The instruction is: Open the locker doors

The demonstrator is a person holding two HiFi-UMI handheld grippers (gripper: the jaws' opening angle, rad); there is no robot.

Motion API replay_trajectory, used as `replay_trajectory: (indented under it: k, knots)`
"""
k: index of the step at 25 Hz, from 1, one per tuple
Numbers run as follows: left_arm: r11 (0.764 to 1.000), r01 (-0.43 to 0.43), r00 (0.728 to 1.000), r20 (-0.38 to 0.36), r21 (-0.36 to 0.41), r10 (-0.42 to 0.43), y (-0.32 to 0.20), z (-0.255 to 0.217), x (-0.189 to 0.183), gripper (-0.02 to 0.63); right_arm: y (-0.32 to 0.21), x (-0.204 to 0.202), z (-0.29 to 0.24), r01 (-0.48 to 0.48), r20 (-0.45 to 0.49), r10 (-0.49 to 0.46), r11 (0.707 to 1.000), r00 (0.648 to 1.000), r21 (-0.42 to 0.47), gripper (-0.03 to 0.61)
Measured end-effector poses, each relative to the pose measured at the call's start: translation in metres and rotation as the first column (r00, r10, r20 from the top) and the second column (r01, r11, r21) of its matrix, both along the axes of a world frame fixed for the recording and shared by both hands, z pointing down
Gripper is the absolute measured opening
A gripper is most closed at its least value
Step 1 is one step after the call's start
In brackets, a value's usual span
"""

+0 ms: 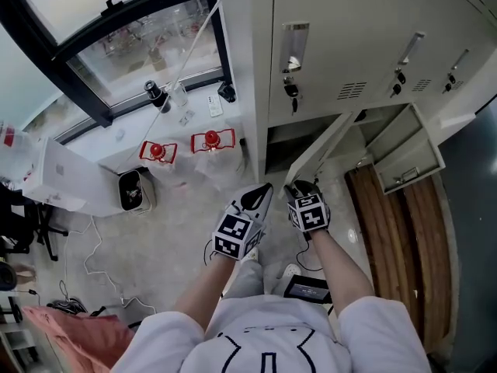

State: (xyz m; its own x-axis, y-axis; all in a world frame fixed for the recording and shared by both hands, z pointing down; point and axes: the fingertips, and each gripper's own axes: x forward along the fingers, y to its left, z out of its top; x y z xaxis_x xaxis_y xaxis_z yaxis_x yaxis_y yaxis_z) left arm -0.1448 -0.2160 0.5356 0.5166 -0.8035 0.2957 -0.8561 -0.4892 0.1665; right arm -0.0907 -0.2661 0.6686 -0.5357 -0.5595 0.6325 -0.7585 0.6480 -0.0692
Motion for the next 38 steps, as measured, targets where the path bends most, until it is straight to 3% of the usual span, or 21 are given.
replay_trajectory:
  k: [12, 16, 18, 22, 28, 38]
  knots:
    - [0.997, -0.074, 0.997, 0.012, 0.009, 0.074, 0.008, -0.008, 0.082, 0.017, 0.04, 0.083, 0.003, 0.005, -0.016, -0.005, 0.999, 1.0, -0.04, 0.132]
    - [0.995, -0.101, 0.995, 0.004, 0.015, 0.101, 0.008, -0.01, 0.112, 0.017, 0.049, 0.125, 0.003, -0.034, -0.04, 0.032, 0.998, 0.999, -0.043, 0.107]
    - [0.993, -0.118, 0.993, 0.005, 0.018, 0.118, 0.011, -0.01, 0.128, 0.017, 0.054, 0.149, 0.004, -0.065, -0.057, 0.063, 0.997, 0.996, -0.037, 0.06]
    - [0.988, -0.149, 0.989, 0.011, 0.03, 0.149, 0.016, -0.015, 0.153, 0.017, 0.048, 0.199, 0.005, -0.164, -0.077, 0.161, 0.986, 0.984, -0.031, 0.051]
    - [0.988, -0.15, 0.988, 0.034, 0.039, 0.148, 0.022, -0.02, 0.167, 0.017, 0.034, 0.242, 0.006, -0.194, -0.115, 0.191, 0.981, 0.975, -0.016, 0.051]
    - [0.991, -0.117, 0.993, 0.04, 0.066, 0.114, 0.025, -0.032, 0.166, 0.017, 0.034, 0.252, -0.01, -0.195, -0.092, 0.196, 0.981, 0.976, 0.011, 0.049]
